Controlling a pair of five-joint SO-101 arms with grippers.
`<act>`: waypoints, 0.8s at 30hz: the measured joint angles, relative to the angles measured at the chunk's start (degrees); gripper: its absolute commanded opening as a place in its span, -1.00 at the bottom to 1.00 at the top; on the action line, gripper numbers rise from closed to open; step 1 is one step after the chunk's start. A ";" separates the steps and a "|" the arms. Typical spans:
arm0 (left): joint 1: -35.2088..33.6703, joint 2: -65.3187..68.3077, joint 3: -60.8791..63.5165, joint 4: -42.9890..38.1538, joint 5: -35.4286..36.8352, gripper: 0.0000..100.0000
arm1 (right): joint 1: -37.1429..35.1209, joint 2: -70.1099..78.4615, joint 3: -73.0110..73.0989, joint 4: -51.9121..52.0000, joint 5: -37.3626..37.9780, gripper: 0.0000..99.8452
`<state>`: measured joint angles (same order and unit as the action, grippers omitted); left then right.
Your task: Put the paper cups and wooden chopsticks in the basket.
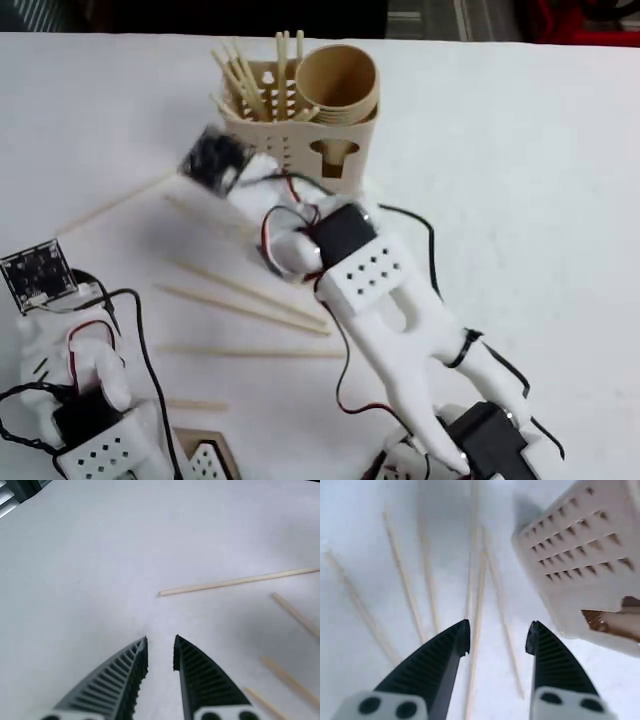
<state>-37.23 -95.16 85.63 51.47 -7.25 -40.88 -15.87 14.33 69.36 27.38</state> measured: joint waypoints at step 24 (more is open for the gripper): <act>0.00 0.00 0.00 0.00 0.00 -0.79 | -0.62 39.74 -14.68 -4.48 9.85 -0.34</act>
<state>-37.23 -95.16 85.63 51.47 -7.25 -41.49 23.87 -0.35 64.88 37.23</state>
